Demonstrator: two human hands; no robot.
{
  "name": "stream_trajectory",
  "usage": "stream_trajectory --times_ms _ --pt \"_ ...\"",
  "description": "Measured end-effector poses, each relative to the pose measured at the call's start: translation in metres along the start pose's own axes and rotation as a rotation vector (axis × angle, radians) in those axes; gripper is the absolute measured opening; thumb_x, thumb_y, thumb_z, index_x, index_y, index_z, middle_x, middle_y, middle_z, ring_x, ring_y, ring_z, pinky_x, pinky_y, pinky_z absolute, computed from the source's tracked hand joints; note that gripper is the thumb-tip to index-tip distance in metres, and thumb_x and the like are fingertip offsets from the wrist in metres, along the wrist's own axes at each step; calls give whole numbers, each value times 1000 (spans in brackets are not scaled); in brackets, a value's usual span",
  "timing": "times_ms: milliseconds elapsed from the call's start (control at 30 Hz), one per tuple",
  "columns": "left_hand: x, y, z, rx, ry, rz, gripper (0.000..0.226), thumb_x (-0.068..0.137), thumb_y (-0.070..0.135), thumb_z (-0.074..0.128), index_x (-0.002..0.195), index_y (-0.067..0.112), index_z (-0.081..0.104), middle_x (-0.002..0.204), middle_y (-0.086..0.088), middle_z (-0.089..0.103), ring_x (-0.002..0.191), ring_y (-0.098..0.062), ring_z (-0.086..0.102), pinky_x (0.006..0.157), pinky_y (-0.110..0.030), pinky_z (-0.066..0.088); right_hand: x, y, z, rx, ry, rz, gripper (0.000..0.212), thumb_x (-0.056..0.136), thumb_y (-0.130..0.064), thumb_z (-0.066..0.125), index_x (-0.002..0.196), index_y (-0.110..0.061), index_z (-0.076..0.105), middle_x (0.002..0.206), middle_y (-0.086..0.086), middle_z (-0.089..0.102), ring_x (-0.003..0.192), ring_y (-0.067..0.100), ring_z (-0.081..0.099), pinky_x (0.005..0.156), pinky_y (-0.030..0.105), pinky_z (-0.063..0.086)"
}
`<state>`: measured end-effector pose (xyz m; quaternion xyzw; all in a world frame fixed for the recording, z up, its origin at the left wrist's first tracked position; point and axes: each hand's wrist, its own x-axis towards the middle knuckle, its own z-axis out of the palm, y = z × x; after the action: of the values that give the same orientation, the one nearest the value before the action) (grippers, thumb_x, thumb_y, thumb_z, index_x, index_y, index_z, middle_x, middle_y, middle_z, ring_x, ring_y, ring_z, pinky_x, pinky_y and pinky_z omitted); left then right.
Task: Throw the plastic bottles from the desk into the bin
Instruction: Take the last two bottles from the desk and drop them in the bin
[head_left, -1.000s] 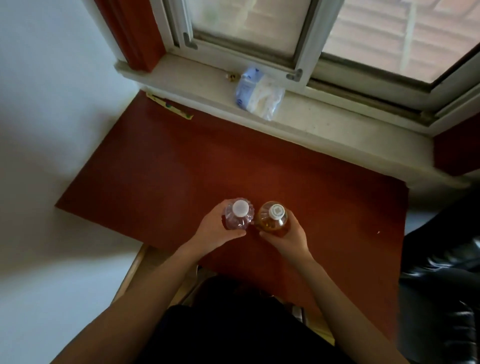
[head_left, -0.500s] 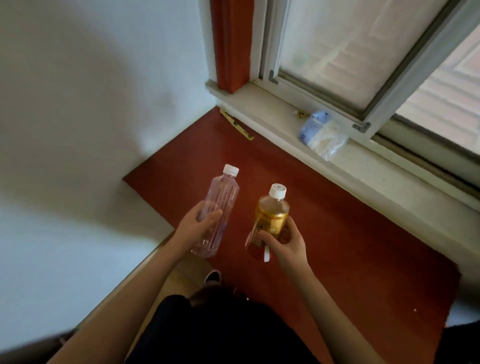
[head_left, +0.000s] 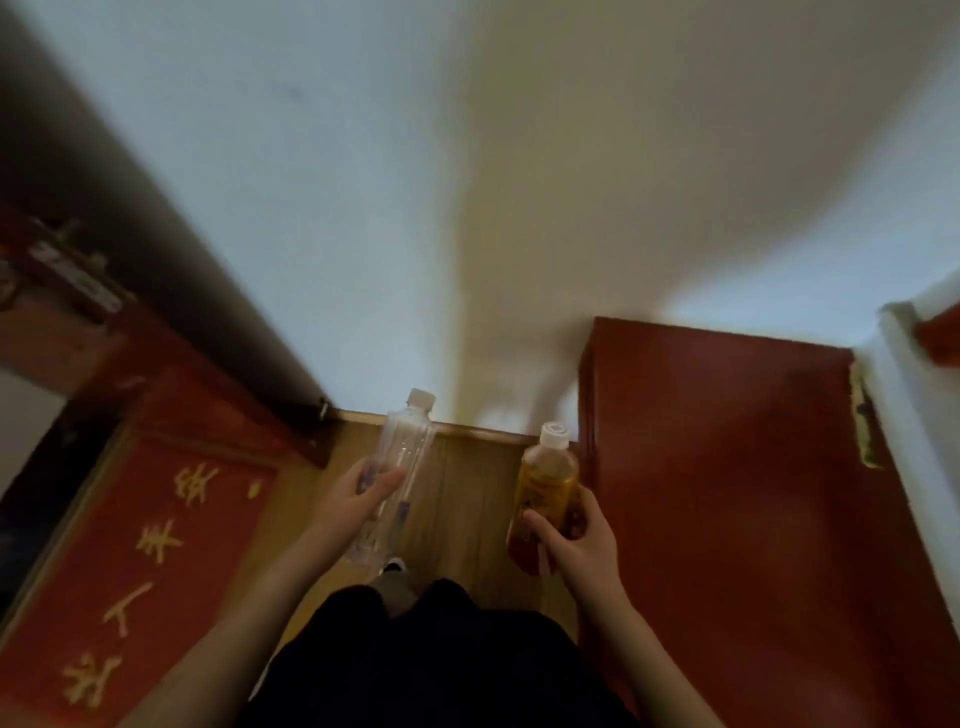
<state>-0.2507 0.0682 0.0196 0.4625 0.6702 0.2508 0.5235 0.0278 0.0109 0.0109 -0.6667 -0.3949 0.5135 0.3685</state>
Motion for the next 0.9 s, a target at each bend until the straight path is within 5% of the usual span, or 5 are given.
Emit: stream_trajectory --times_ms 200,400,567,700,900 --pt "-54 -72 -90 -120 394 -88 14 91 47 56 98 35 57 97 10 62 92 -17 60 71 -29 43 18 -49 97 -183 -323 -159 42 77 -29 78 110 -37 54 106 -13 66 93 -11 61 74 16 51" --pt "-126 -148 -172 -233 542 -232 68 76 67 54 120 16 56 98 3 64 87 -17 63 70 -32 47 -7 -67 219 -285 -522 -233 44 79 -27 76 116 -31 53 104 -15 64 93 0 63 77 17 50" --pt "-193 -208 -231 -418 657 -292 61 80 61 60 121 16 55 103 3 67 89 -14 66 73 -32 52 -47 -58 328 -359 -707 -201 53 76 -32 78 121 -32 52 111 -12 65 103 7 62 90 31 51" --pt "-254 -266 -261 -604 846 -355 94 65 75 62 139 18 47 124 1 63 109 -19 63 79 -33 53 -90 -58 420 -479 -920 -278 43 75 -31 80 106 -42 52 102 -15 66 94 2 64 82 24 54" --pt "-338 -305 -261 -800 1225 -410 34 76 57 64 105 38 59 97 8 69 75 6 65 62 -22 49 -158 -62 544 -655 -1306 -366 36 75 -37 80 103 -39 57 98 -10 71 90 7 69 78 25 57"
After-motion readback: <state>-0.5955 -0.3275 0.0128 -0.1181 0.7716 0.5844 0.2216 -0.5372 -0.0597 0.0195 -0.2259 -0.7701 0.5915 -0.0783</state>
